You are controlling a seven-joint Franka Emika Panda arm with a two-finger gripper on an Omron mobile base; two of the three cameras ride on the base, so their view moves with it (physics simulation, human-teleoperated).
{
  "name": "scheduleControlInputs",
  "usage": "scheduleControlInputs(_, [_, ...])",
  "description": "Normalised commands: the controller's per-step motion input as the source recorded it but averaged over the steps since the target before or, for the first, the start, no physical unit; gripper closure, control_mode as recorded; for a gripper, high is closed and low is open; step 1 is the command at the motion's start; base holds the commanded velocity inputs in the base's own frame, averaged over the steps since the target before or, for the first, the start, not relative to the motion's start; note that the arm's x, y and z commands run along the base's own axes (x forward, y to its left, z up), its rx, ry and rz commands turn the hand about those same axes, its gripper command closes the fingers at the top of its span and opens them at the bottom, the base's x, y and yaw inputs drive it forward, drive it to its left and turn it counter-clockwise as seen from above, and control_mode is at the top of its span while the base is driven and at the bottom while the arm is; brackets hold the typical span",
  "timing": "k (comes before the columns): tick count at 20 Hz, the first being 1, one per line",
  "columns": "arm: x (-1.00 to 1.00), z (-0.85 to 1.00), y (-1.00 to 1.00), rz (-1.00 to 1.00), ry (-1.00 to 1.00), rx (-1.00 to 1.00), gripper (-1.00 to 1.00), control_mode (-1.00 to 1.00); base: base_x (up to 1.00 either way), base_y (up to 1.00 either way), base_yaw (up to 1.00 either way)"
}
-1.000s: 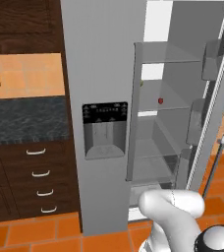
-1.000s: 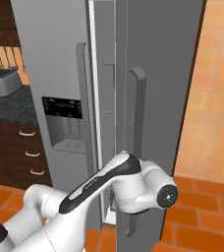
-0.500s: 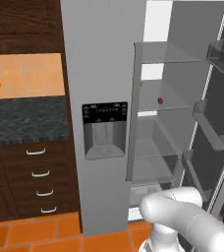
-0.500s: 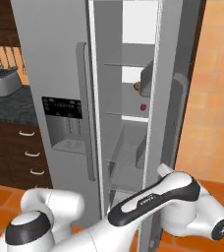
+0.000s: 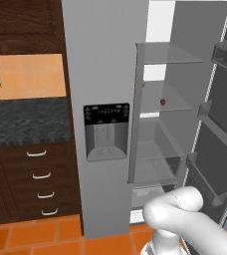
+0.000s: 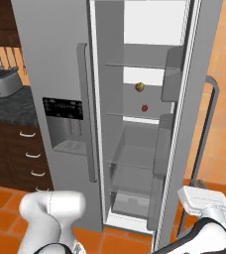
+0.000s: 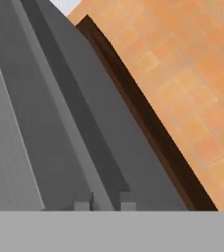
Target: Take the strawberry from the fridge and place it on top of the pancake, located on the dining counter.
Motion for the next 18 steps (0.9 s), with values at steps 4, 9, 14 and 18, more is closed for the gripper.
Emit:
scheduleControlInputs(4, [-0.64, 0.51, -0.02, -0.21, -0.13, 0.00, 1.00, -1.00, 0.00, 0.00, 0.00])
scheduleControlInputs(9, [-0.62, 0.36, 0.57, -0.12, -0.02, -0.07, 1.00, -1.00, 0.00, 0.00, 0.00])
scheduleControlInputs(14, [-0.28, 0.54, 1.00, -0.07, 0.00, -0.28, 1.00, -1.00, 0.00, 0.00, 0.00])
scheduleControlInputs(18, [-0.09, 0.81, 1.00, -0.14, 0.00, -0.30, 1.00, -1.00, 0.00, 0.00, 0.00])
